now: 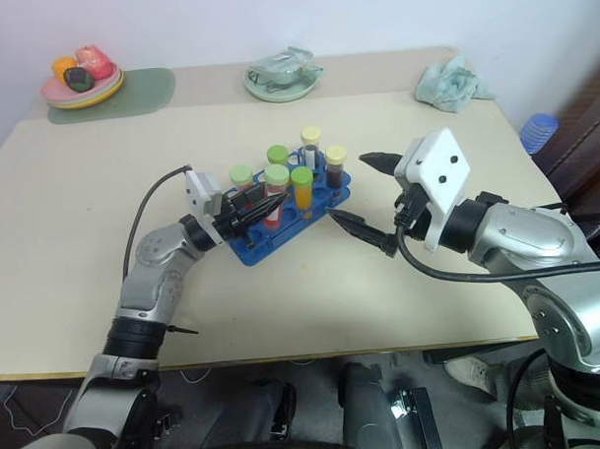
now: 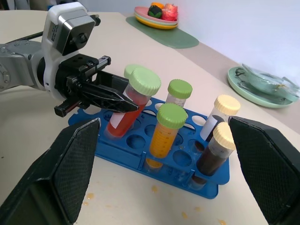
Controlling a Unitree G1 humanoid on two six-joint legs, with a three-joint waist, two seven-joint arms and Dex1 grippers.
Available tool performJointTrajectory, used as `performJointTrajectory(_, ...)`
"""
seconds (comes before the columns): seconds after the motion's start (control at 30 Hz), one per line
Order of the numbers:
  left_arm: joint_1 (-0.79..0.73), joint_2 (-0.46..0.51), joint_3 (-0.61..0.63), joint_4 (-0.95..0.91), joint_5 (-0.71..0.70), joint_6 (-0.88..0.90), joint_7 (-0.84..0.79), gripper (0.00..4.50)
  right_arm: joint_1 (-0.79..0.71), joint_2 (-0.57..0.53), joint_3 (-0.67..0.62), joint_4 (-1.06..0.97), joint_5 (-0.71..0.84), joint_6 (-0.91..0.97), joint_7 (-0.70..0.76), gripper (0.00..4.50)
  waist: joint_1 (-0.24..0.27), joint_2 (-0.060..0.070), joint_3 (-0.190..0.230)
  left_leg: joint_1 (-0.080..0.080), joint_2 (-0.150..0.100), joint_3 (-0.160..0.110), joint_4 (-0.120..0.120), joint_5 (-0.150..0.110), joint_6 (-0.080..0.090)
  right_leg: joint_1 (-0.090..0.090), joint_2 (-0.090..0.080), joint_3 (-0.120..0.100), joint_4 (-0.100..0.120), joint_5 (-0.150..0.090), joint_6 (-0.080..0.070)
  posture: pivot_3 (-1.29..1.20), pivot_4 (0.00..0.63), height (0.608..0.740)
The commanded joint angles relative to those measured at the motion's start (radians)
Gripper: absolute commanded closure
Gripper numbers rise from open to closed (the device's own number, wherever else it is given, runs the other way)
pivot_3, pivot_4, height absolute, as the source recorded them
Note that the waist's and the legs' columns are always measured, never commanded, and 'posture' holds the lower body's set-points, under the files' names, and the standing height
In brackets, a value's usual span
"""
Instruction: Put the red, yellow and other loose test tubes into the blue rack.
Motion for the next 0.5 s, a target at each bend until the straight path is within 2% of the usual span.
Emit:
performJointTrajectory(0.03, 0.015, 0.004, 0.017, -0.002, -0.043, 0.031, -0.024, 2.66, -0.002, -0.005, -0.021, -0.012, -0.002, -0.030, 0.003, 0.00, 0.000, 0.000, 0.000, 0.000, 0.000, 0.000, 0.000, 0.000, 0.000, 0.000, 0.000, 0.000, 0.000, 0.000, 0.000, 0.00, 0.150, 0.740)
performJointTrajectory(0.07, 0.018, 0.004, 0.019, -0.005, -0.037, 0.024, -0.015, 2.34, 0.000, -0.005, -0.022, -0.010, -0.002, -0.032, 0.005, 0.00, 0.000, 0.000, 0.000, 0.000, 0.000, 0.000, 0.000, 0.000, 0.000, 0.000, 0.000, 0.000, 0.000, 0.000, 0.000, 0.00, 0.150, 0.740)
performJointTrajectory(0.2, 0.041, 0.014, 0.026, -0.042, -0.025, 0.021, 0.009, 0.30, 0.010, -0.009, -0.025, -0.002, -0.005, -0.044, 0.016, 0.00, 0.001, 0.000, 0.000, 0.000, 0.000, 0.000, 0.000, 0.000, 0.000, 0.000, 0.000, 0.000, 0.000, 0.000, 0.000, 0.00, 0.150, 0.740)
performJointTrajectory(0.23, 0.049, 0.020, 0.027, -0.060, -0.019, 0.022, 0.019, 0.02, 0.013, -0.010, -0.026, 0.000, -0.005, -0.047, 0.019, 0.00, 0.001, 0.000, 0.000, 0.000, 0.000, 0.000, 0.000, 0.000, 0.000, 0.000, 0.000, 0.000, 0.000, 0.000, 0.000, 0.00, 0.150, 0.740)
performJointTrajectory(0.4, 0.110, 0.072, 0.037, -0.180, -0.065, 0.093, -0.002, 0.02, 0.030, -0.011, -0.027, 0.010, -0.001, -0.060, 0.033, 0.00, -0.002, 0.000, 0.000, 0.000, 0.000, 0.000, 0.000, 0.000, 0.000, -0.001, 0.000, 0.000, 0.000, 0.000, 0.000, 0.00, 0.150, 0.740)
performJointTrajectory(0.5, 0.161, 0.127, 0.033, -0.249, -0.027, 0.079, 0.001, 0.02, 0.047, -0.006, -0.032, 0.014, 0.000, -0.068, 0.037, 0.00, 0.000, 0.000, 0.000, 0.000, 0.000, 0.000, 0.000, 0.000, 0.000, -0.001, 0.000, 0.000, 0.000, 0.000, 0.000, 0.00, 0.150, 0.740)
